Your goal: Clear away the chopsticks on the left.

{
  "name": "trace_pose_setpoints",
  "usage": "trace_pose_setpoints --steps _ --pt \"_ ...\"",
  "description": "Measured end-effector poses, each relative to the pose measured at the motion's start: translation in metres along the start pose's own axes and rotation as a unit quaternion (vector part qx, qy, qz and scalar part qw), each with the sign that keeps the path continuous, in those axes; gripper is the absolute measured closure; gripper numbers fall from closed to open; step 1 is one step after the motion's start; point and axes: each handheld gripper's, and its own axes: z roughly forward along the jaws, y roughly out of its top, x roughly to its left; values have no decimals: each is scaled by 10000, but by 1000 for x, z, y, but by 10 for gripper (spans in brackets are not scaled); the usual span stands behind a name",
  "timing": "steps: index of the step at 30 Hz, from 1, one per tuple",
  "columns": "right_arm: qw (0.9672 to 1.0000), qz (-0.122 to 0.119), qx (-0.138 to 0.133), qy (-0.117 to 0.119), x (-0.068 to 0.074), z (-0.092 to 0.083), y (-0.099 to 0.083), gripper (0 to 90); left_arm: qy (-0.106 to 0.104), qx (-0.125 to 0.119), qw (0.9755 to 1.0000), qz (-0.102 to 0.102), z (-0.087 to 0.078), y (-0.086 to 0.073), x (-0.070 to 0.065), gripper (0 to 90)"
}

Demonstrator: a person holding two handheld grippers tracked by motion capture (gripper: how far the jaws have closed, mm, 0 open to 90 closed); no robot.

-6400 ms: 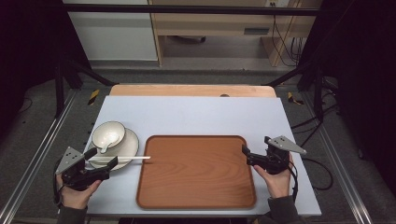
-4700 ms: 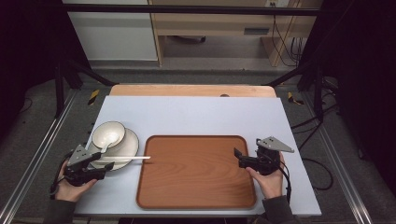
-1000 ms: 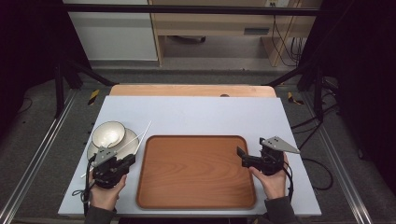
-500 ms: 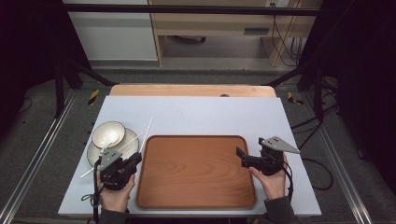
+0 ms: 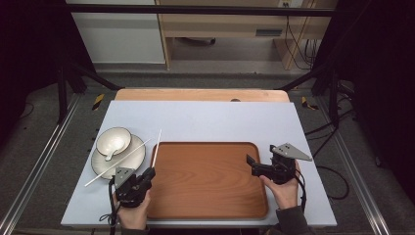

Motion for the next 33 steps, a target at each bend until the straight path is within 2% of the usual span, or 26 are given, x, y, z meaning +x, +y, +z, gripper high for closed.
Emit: trace_pose_setpoints --steps 2,12,22,26,33 --pt "10000 -17 8 0 1 1 0 68 80 16 9999 -59 3 -5 1 845" --pt "9999 -88 75 11 3 4 -2 68 271 199 9994 -16 12 -20 -3 845" --pt "9999 -80 82 26 3 4 -2 68 376 381 9985 -79 20 -26 -2 845" --pt "9999 -85 88 20 3 4 -2 67 452 493 9978 -11 23 -27 -3 844" --pt "9999 -98 111 18 3 4 -2 67 557 642 9964 -18 29 -29 -3 843"
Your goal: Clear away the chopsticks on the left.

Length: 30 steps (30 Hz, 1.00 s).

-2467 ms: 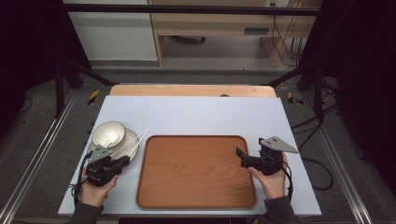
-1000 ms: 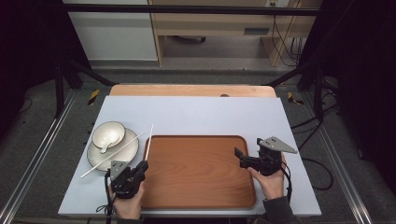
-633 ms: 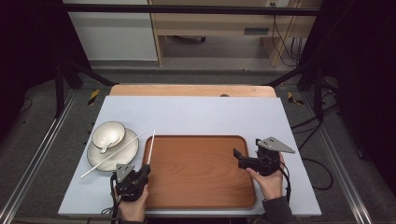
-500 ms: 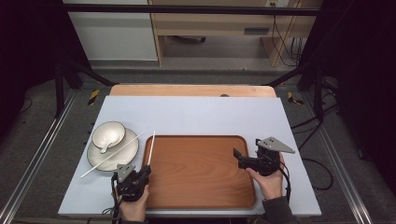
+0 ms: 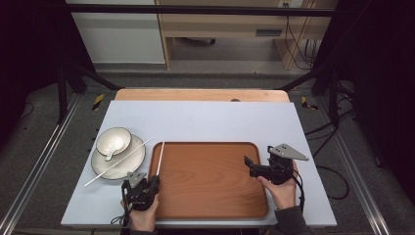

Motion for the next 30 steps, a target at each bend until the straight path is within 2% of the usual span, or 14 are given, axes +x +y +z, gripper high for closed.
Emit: trace_pose_setpoints --steps 7,13,17,21,22,23,24,26,27,30 --pt "10000 -1 19 5 0 1 0 67 103 99 9999 51 3 0 -1 840" --pt "10000 -9 18 2 0 1 0 67 107 171 9998 68 4 1 -1 814" --pt "10000 -3 6 4 0 0 0 66 82 131 9998 92 4 1 -2 796" --pt "10000 21 -11 -9 -1 -1 0 66 -10 3 9999 150 -1 5 0 704" --pt "10000 21 -11 -9 -1 -1 0 66 -29 -29 9998 178 -4 7 1 704" --pt "10000 38 -23 -11 -1 -2 0 66 -70 -61 9998 196 -6 8 2 649" --pt "10000 38 -23 -11 -1 -2 0 66 -99 -80 9997 216 -8 10 3 649" --pt "10000 44 -35 -18 -2 -2 0 66 -185 -148 9993 296 -13 16 5 599" --pt "10000 42 -38 -17 -2 -2 0 66 -202 -198 9988 400 -16 21 6 583" --pt "10000 60 -43 -20 -2 -3 0 66 -407 -300 9970 582 -21 30 8 527"
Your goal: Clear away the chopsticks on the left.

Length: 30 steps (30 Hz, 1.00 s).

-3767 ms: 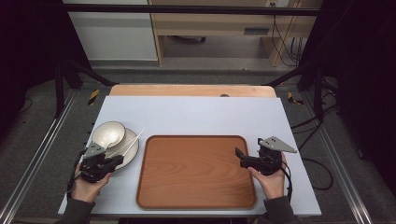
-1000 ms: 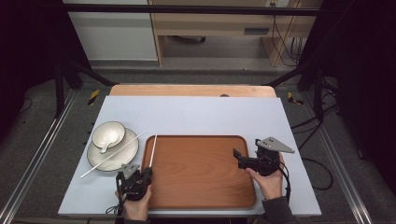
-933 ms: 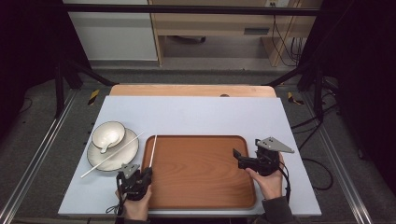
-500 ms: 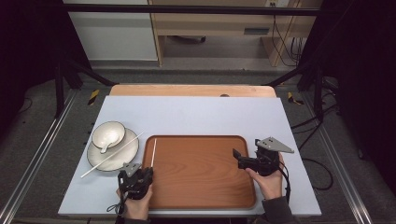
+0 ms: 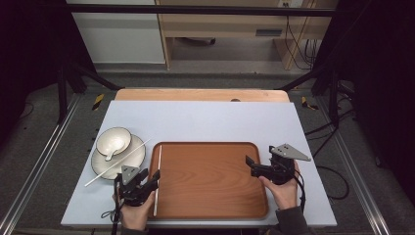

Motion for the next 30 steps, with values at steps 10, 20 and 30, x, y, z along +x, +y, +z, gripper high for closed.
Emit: trace_pose_setpoints --steps 10,20,30 --pt "10000 52 -35 -12 -2 -2 0 66 -276 -31 9954 916 -15 35 10 401" --pt "10000 54 -56 -17 -3 -4 1 66 -607 -23 9916 1139 -25 31 35 335" --pt "10000 26 -8 21 -1 -1 0 66 -563 120 9901 1277 -31 16 70 302"
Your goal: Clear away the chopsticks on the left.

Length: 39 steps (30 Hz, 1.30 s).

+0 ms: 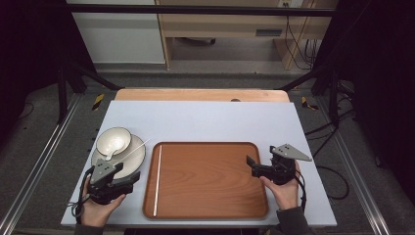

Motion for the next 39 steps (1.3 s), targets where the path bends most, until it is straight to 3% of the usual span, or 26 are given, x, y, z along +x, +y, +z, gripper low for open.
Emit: trace_pose_setpoints --steps 5,8,14,22,31,39 --pt "10000 -24 11 -17 0 1 -1 67 -39 68 9999 137 1 -9 10 301" --pt "10000 -25 21 -17 -1 1 -1 66 154 293 9988 365 3 -15 16 301" --pt "10000 -23 53 -33 0 2 -2 66 237 374 9987 267 2 -20 33 317" --pt "9999 -46 91 -31 0 4 -3 66 551 493 9971 170 7 -23 57 372" --pt "9999 -37 113 -19 1 5 -3 66 511 720 9956 310 23 -19 72 494" --pt "9999 -50 124 -14 1 5 -3 66 398 847 9953 235 29 -20 79 644"
